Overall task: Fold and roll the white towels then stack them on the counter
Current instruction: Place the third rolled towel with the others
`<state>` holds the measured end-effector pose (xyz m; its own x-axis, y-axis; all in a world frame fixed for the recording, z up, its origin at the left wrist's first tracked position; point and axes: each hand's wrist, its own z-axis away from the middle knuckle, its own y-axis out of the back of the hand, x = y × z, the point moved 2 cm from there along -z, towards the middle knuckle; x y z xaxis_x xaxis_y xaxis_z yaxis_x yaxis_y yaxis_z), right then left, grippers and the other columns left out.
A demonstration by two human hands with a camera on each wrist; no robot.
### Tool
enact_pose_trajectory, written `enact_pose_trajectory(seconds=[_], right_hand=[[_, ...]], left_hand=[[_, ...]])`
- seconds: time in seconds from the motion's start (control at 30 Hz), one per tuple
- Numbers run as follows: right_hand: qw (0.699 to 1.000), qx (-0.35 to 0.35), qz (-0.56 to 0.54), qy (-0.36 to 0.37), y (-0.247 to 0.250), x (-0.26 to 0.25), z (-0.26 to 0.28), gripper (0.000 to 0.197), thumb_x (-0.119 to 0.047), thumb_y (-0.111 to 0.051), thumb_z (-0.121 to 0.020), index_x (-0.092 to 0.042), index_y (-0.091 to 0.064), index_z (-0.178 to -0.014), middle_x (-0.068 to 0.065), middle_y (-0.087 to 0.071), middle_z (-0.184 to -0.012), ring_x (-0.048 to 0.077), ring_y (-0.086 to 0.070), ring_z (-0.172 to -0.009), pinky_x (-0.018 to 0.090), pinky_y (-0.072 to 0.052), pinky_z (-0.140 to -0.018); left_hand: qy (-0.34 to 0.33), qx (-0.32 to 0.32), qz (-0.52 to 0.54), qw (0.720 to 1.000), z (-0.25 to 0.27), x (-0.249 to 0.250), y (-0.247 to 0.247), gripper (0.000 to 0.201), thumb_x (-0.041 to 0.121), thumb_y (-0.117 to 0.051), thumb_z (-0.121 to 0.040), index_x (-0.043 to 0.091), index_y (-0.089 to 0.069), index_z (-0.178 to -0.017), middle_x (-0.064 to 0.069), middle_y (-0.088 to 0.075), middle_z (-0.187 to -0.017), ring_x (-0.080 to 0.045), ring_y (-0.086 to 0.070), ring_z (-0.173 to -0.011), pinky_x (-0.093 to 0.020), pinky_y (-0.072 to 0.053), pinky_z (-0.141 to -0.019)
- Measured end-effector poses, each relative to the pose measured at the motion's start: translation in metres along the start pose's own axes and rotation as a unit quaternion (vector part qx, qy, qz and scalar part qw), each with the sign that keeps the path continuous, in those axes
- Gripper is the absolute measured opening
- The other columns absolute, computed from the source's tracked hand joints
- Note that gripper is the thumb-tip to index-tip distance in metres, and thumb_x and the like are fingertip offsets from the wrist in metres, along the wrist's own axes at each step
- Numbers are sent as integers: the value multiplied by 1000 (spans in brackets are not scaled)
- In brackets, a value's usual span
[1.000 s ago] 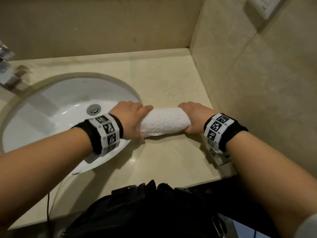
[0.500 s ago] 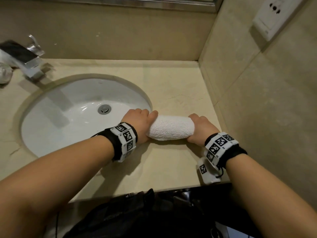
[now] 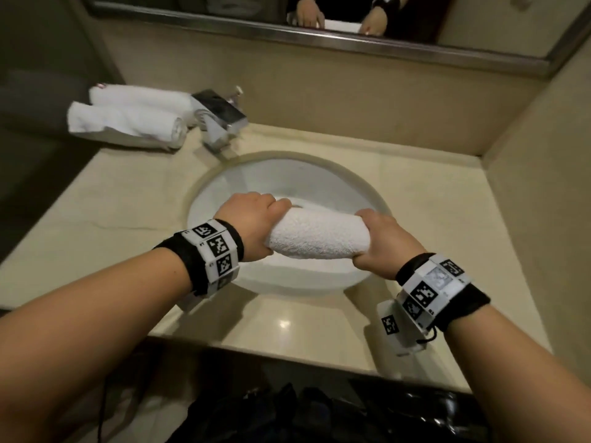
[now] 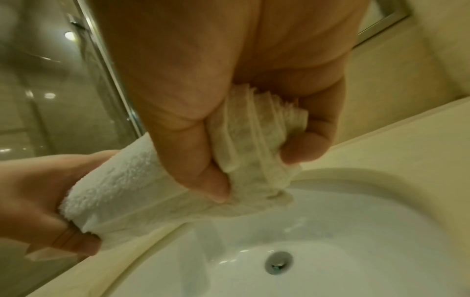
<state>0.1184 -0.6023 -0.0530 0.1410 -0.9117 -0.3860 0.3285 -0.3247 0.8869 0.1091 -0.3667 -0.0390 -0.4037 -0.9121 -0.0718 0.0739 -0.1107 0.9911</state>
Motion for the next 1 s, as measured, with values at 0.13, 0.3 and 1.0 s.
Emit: enact_pose_trajectory(seconds=[0.13,0.3,1.0], right_hand=[[1000,14,-6,16,-23,-82,-62,65,-24,-67,-66,-28,-37,-124,8,-46,-111,27,-52,-93,34,-47,-76],[998,20,-22,59,-64,-206,-150,62,-26,-67,-68,-26,-38,-123,9,-47,-112,27,-52,-96,29,-39,-75],[992,-59,-45,100,-113,-346,-281,75,-61,-64,-69,-25,-36,-127,6,-41,-124,24,-48,-107,36,-42,-90]], left_hand=[[29,-4,-21,999,9,-99,-9,73,42,-66,-69,19,-34,-130,-7,-56,-115,-29,-54,-101,-37,-44,-81],[79,-16,-34,996,27,-244,-20,71,33,-66,-67,18,-36,-130,-7,-57,-114,-29,-55,-101,-39,-44,-83],[208,-32,76,975,18,-398,-91,89,31,-65,-69,26,-16,-143,-7,-23,-145,-26,-17,-138,-40,1,-116]])
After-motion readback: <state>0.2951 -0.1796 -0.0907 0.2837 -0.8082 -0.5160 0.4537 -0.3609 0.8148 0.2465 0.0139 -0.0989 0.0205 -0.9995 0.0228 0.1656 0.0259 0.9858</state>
